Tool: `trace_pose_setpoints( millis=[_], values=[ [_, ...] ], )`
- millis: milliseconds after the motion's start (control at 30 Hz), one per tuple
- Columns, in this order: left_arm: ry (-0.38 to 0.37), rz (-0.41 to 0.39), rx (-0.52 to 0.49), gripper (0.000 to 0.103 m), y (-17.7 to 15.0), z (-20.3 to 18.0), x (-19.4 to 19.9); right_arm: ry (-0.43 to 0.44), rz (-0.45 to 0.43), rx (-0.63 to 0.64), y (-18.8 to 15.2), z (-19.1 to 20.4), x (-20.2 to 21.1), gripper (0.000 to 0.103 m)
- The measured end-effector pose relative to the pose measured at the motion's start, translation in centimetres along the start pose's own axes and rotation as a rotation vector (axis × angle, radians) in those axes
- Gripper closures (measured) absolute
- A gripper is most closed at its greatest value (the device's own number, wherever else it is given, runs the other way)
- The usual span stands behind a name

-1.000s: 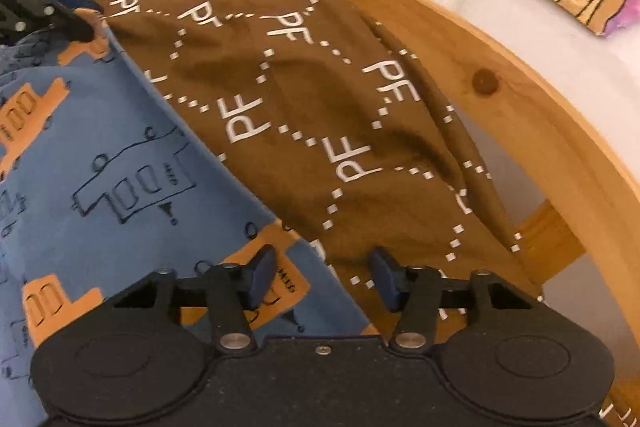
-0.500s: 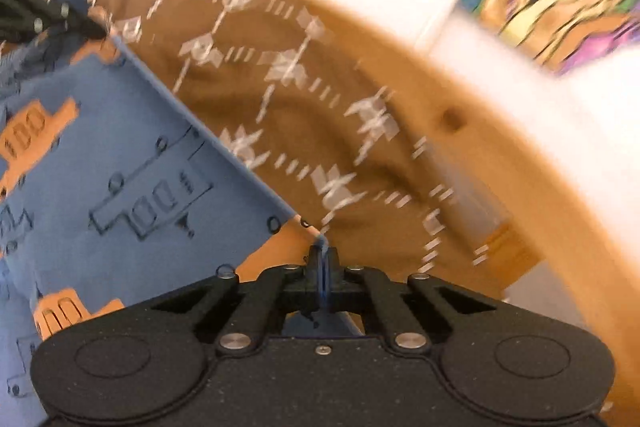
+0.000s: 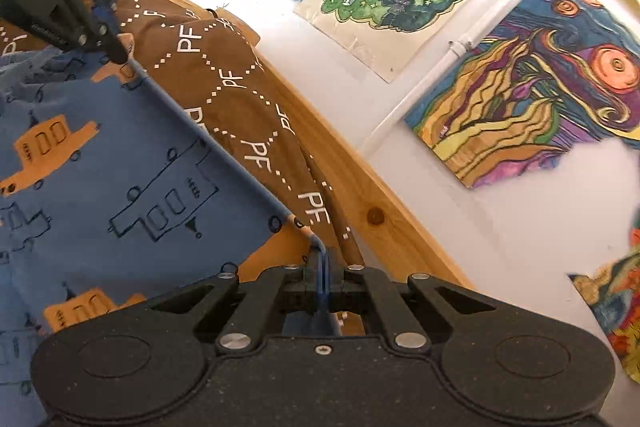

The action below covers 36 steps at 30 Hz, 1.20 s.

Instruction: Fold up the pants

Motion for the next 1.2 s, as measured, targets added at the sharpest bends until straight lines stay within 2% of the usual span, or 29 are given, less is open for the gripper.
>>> trace_pose_setpoints(
  millis=[100,200,367,467,600,700,867,967,1200],
  values=[
    [-0.017,-0.060,0.019,0.100,-0.8,-0.2,1.6,0.001,-0.018,-0.063,-0.8,0.4,2.4,0.103],
    [-0.018,-0.120,-0.007,0.100,-1.7,-0.4,3.9,0.014,-0.055,-0.084,-1.7,1.3,5.7,0.103],
    [0.025,-0.229,-0.089,0.100,-4.2,-2.2,8.2,0.051,-0.074,-0.110,-3.8,3.4,12.0,0.103],
    [0.057,-0.247,-0.167,0.100,-6.3,-4.1,9.6,0.072,-0.066,-0.124,-5.3,5.1,15.2,0.103],
    [0.055,-0.204,-0.249,0.100,-9.6,-6.5,10.2,0.093,-0.038,-0.129,-7.1,8.5,18.7,0.103],
    [0.044,-0.147,-0.253,0.100,-12.2,-7.5,10.0,0.109,0.016,-0.141,-8.7,11.6,20.5,0.103],
    [0.036,-0.041,-0.245,0.100,-16.0,-8.7,9.1,0.146,0.115,-0.208,-11.0,16.1,21.3,0.103],
    [0.032,0.001,-0.225,0.100,-17.6,-9.2,8.9,0.184,0.174,-0.225,-12.2,17.8,20.8,0.103],
    [-0.033,0.074,-0.100,0.098,-19.4,-9.9,9.2,0.232,0.206,-0.287,-12.8,18.2,20.0,0.103]
  ],
)
Point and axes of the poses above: each gripper's, at about its wrist camera, not at the fingertips, and x roughly against the way its jaws point, z to its left, y to its top, the point moved 8 cm from there along -x, roughly the way its jaws point, and after that the axes turned 10 degrees about z, right-handed, at the moved point
